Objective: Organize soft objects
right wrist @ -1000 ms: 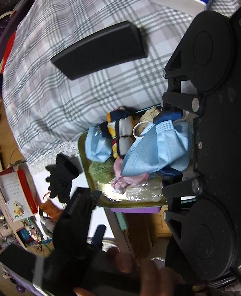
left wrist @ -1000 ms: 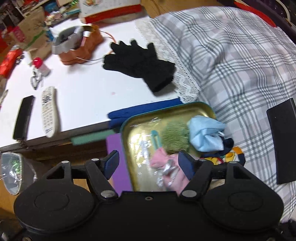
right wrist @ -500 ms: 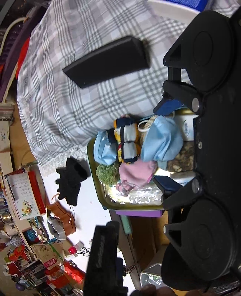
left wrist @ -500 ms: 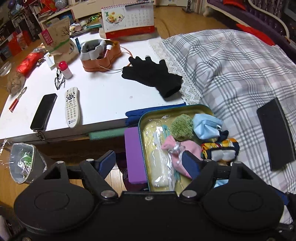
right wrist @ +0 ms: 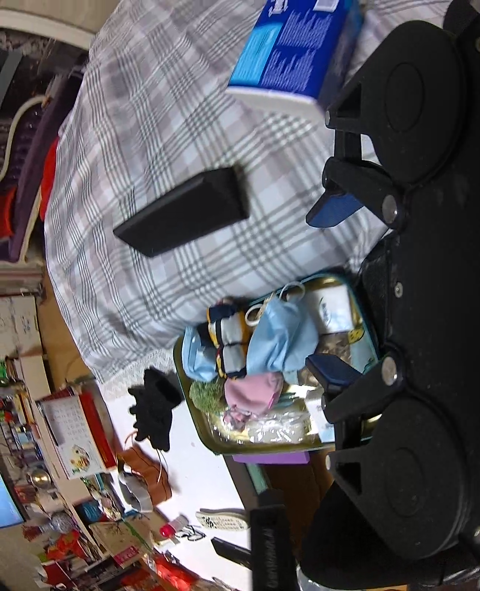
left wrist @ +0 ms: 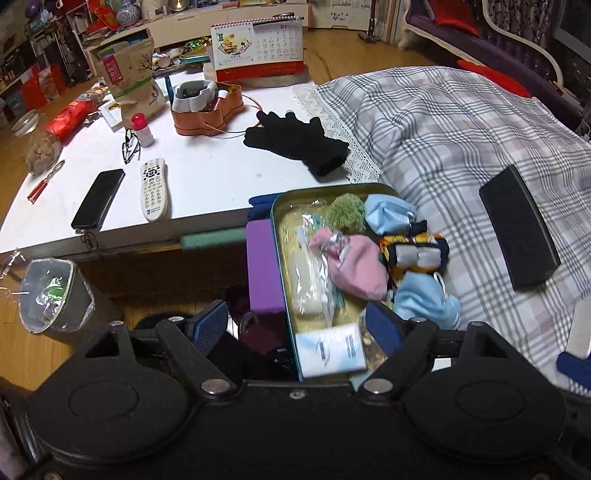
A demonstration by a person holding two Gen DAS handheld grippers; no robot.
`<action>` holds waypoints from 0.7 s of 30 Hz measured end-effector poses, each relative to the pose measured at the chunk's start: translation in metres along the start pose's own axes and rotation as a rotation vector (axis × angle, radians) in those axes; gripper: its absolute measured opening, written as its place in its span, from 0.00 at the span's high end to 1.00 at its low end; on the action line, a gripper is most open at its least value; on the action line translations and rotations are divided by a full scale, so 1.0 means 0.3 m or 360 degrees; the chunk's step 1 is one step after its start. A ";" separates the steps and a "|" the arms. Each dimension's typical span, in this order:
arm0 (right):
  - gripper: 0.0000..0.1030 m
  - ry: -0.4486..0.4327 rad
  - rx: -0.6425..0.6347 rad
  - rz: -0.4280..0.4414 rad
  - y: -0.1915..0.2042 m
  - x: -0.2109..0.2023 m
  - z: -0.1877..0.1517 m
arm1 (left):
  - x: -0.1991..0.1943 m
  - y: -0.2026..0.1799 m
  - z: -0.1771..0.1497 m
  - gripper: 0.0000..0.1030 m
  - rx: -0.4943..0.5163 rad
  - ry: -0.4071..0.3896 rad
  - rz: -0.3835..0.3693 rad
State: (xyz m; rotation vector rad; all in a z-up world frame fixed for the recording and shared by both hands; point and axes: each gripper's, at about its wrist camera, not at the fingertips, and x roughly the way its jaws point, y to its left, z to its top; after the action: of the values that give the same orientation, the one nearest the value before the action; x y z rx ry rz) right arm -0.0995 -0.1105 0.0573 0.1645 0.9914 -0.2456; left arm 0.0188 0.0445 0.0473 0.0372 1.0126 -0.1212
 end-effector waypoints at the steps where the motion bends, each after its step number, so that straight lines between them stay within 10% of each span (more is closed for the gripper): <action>1: 0.27 -0.0003 0.0002 -0.0018 -0.003 -0.009 -0.010 | -0.008 -0.002 -0.016 0.23 0.0007 -0.0008 0.0001; 21: 0.24 -0.0093 0.0063 -0.0188 -0.041 -0.110 -0.123 | -0.051 -0.011 -0.201 0.16 0.0125 0.0009 -0.0016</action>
State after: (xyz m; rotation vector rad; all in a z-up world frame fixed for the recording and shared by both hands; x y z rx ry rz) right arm -0.1499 -0.1088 0.0648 0.1338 0.9395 -0.3764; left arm -0.0406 0.0478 0.0284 0.1041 1.0136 -0.1699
